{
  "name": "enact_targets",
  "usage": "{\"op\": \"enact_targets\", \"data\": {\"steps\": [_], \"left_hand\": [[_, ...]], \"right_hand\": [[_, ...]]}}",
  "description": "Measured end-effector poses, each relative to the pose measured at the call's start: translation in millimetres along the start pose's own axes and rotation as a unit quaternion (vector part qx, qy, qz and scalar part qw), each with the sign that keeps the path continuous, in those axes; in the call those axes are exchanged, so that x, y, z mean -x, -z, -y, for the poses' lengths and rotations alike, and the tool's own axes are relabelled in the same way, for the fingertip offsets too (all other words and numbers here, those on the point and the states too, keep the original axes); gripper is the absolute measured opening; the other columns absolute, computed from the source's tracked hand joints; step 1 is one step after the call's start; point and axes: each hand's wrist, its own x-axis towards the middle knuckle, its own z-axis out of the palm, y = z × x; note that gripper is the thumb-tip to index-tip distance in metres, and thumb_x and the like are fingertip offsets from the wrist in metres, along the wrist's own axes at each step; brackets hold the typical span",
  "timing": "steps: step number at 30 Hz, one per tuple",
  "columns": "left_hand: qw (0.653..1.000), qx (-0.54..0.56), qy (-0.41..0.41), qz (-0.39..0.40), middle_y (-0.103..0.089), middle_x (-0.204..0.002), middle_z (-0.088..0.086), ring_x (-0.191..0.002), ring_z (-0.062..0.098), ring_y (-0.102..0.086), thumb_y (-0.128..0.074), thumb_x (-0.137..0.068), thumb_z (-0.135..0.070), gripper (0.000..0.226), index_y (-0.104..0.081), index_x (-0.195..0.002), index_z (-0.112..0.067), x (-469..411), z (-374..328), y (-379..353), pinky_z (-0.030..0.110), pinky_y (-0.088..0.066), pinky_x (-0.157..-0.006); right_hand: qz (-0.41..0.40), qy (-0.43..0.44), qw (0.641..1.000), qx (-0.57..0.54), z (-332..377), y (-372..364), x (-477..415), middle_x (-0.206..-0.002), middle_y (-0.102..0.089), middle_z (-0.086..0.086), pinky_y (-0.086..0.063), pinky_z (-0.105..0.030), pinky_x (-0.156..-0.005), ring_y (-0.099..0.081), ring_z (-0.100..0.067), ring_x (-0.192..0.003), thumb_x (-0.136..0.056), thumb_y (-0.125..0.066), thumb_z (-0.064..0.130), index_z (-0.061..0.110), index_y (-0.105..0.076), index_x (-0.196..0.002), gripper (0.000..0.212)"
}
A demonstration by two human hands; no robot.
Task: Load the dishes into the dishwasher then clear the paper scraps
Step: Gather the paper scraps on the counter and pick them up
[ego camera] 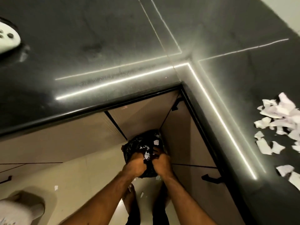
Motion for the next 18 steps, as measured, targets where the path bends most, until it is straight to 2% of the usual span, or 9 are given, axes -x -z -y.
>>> {"op": "enact_targets", "data": {"steps": [1, 3, 5, 8, 11, 15, 18], "left_hand": [[0.999, -0.026, -0.022, -0.012, -0.058, -0.134, 0.014, -0.123, 0.029, -0.057, -0.055, -0.095, -0.012, 0.037, -0.058, -0.131, -0.007, 17.5, -14.4, 12.5, 0.029, -0.045, -0.103], [0.996, -0.010, -0.073, -0.054, -0.061, -0.127, 0.011, -0.119, 0.026, -0.059, -0.051, -0.097, -0.007, 0.031, -0.060, -0.126, -0.006, 46.5, -32.5, 30.2, 0.023, -0.043, -0.099], [0.989, -0.009, -0.117, -0.092, -0.060, -0.135, 0.005, -0.127, 0.020, -0.055, -0.051, -0.098, -0.007, 0.038, -0.059, -0.135, -0.009, 68.7, -51.3, 41.4, 0.015, -0.036, -0.104], [0.973, 0.007, -0.201, -0.116, -0.051, -0.149, -0.004, -0.136, 0.007, -0.047, -0.052, -0.100, -0.011, 0.051, -0.048, -0.150, -0.019, 103.5, -81.7, 59.7, 0.015, -0.030, -0.116], [0.947, 0.040, -0.283, -0.146, -0.055, -0.145, -0.007, -0.132, 0.002, -0.050, -0.054, -0.099, -0.013, 0.048, -0.054, -0.146, -0.022, 130.3, -109.8, 72.5, 0.026, -0.040, -0.115], [0.910, 0.047, -0.382, -0.156, -0.060, -0.139, -0.011, -0.128, -0.001, -0.054, -0.057, -0.098, -0.015, 0.042, -0.061, -0.139, -0.021, 157.5, -161.7, 81.3, 0.026, -0.046, -0.110], [0.891, 0.032, -0.430, -0.141, -0.063, -0.135, -0.011, -0.125, -0.001, -0.056, -0.059, -0.098, -0.017, 0.038, -0.063, -0.135, -0.022, 167.6, -205.2, 80.3, 0.024, -0.046, -0.108]], "right_hand": [[-0.004, -0.002, 1.000, -0.022, 12.3, 4.6, 8.5, -0.131, -0.069, 0.000, -0.049, -0.018, -0.101, -0.064, -0.019, -0.124, -0.095, -0.062, 0.011, 0.021, -0.065, -0.139, 0.045], [-0.015, 0.012, 0.999, -0.046, 42.9, 26.2, 37.7, -0.118, -0.069, 0.006, -0.048, -0.004, -0.084, -0.066, -0.012, -0.113, -0.099, -0.063, 0.010, 0.018, -0.066, -0.135, 0.037], [-0.035, 0.051, 0.996, -0.066, 65.3, 43.8, 64.6, -0.111, -0.067, 0.013, -0.051, -0.006, -0.085, -0.066, 0.001, -0.105, -0.102, -0.061, 0.014, 0.019, -0.064, -0.136, 0.034], [-0.077, 0.098, 0.986, -0.108, 92.7, 75.5, 100.8, -0.113, -0.067, 0.022, -0.053, -0.010, -0.091, -0.064, 0.013, -0.104, -0.103, -0.062, 0.018, 0.025, -0.062, -0.138, 0.036], [-0.129, 0.158, 0.971, -0.127, 105.8, 109.0, 134.3, -0.125, -0.069, 0.019, -0.057, -0.027, -0.100, -0.065, 0.005, -0.115, -0.103, -0.063, 0.023, 0.030, -0.061, -0.139, 0.037], [-0.201, 0.218, 0.947, -0.120, 112.7, 160.1, 175.0, -0.131, -0.068, 0.018, -0.054, -0.028, -0.103, -0.064, -0.001, -0.121, -0.102, -0.063, 0.018, 0.028, -0.061, -0.141, 0.041], [-0.250, 0.231, 0.933, -0.121, 109.9, 199.9, 196.6, -0.130, -0.069, 0.017, -0.053, -0.028, -0.103, -0.066, -0.004, -0.121, -0.101, -0.065, 0.014, 0.027, -0.063, -0.139, 0.041]]}}
